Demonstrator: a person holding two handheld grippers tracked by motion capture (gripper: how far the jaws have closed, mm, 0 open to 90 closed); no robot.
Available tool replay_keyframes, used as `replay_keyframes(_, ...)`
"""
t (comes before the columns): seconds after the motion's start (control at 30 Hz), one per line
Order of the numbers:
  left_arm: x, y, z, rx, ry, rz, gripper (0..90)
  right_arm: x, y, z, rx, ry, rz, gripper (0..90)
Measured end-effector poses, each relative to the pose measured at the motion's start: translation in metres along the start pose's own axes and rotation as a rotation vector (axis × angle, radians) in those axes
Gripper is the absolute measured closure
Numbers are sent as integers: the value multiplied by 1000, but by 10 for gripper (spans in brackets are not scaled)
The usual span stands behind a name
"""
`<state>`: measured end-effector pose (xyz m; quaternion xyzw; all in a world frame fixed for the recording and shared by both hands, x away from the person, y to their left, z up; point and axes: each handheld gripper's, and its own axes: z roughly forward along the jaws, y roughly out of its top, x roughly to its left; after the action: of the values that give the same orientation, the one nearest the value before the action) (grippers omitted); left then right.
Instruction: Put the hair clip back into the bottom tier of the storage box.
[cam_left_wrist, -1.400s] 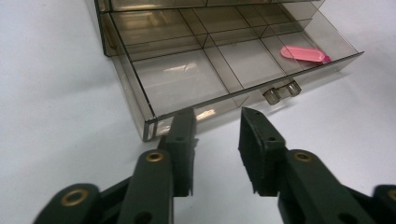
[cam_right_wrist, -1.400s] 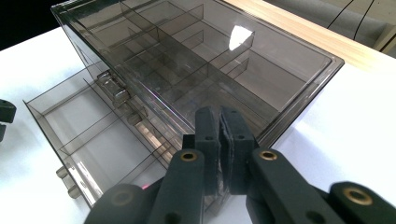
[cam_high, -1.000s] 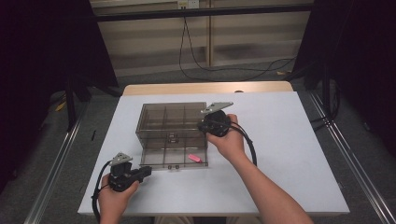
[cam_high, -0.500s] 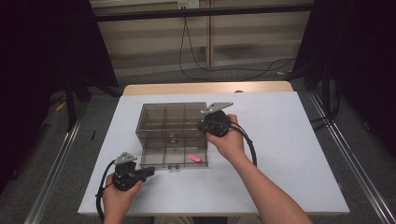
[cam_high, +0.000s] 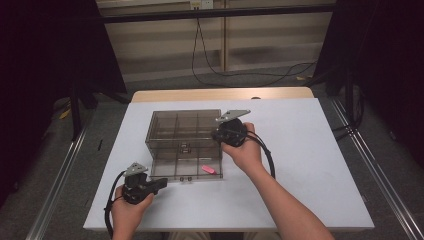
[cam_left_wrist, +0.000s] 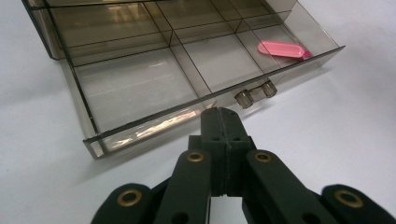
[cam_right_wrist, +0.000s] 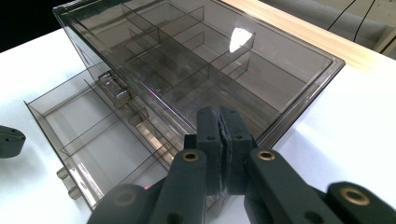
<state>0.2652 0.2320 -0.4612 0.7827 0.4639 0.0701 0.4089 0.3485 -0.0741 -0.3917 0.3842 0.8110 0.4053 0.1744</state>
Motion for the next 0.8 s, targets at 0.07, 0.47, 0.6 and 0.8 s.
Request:
replay_keyframes(0.07, 0, 0, 1, 0, -7, -2, 900, 0, 0, 0, 0, 2, -2, 878)
replay_keyframes(0.47, -2, 1, 7, 4, -9, 12, 900, 0, 0, 1, -1, 6, 3, 878)
replay_keyframes(0.6, -3, 2, 10, 4, -4, 16, 900, 1, 1, 1, 0, 1, 1, 878)
replay_keyframes(0.8, -6, 3, 16, 10, -13, 25, 900, 1, 1, 1, 1, -2, 0, 878)
